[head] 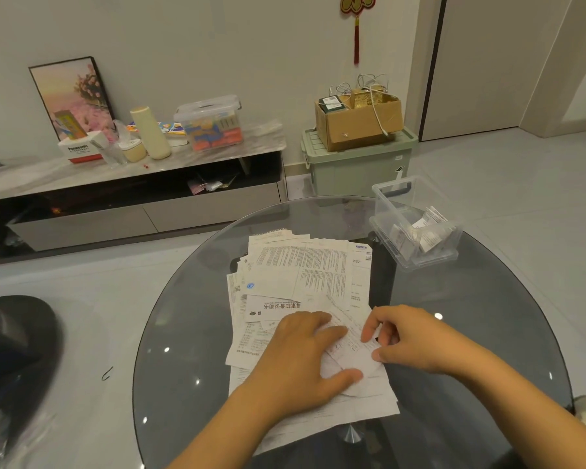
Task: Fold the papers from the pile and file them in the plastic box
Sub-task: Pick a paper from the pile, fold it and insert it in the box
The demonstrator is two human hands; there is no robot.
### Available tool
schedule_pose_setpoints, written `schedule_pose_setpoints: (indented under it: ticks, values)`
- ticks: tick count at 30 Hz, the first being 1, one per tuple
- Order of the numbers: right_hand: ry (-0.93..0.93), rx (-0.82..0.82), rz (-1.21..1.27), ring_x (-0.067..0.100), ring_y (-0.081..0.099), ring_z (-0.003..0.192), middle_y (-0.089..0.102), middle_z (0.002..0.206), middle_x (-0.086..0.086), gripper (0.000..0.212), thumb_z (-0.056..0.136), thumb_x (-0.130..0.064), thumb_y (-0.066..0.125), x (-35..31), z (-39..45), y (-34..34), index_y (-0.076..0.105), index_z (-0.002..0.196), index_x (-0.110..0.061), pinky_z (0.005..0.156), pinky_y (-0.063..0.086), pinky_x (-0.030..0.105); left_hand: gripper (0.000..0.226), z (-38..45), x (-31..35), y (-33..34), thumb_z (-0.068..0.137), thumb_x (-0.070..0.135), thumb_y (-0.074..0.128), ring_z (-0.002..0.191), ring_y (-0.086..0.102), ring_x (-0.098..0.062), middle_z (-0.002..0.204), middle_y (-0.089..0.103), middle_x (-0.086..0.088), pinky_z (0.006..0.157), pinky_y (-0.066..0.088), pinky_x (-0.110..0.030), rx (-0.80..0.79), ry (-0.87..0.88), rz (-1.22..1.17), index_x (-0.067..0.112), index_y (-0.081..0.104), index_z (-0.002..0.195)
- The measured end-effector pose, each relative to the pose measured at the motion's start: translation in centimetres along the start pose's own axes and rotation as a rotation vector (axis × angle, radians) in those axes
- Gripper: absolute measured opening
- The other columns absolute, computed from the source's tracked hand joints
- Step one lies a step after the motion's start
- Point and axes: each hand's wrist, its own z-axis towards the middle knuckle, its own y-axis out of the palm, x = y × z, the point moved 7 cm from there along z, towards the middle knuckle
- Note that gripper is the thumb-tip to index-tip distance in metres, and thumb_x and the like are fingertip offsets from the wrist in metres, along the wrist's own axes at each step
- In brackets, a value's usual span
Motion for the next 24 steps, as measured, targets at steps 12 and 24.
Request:
schedule_pose_setpoints:
  ticks: [12,24]
  values:
    - [-0.011,-0.002,0.621,0.002,0.056,0.063,0.071,0.075,-0.001,0.016,0.088,-0.016,0.061,-1.7,-1.0,-1.5,0.076,0.091,-0.014,0.060,0.047,0.014,0.034,-0.1,1.1,-1.2,0.090,0.055,0.048,0.101,0.050,0.004,0.111,0.059,0.021,0.090,0.040,-0.021,0.068,0.074,-0.325,0.036,0.057,0.117]
    - [-0.048,0.165,0.501,0.016,0.064,0.084,0.066,0.098,-0.010,0.045,0.084,-0.013,0.065,-1.1,0.5,0.2,0.048,0.118,-0.036,0.082,0.055,0.027,0.055,1.3,-1.9,-1.1,0.090,0.025,0.060,0.101,0.054,-0.005,0.130,0.049,0.014,0.088,0.043,-0.014,0.221,-0.185,-0.473,0.036,0.035,0.138]
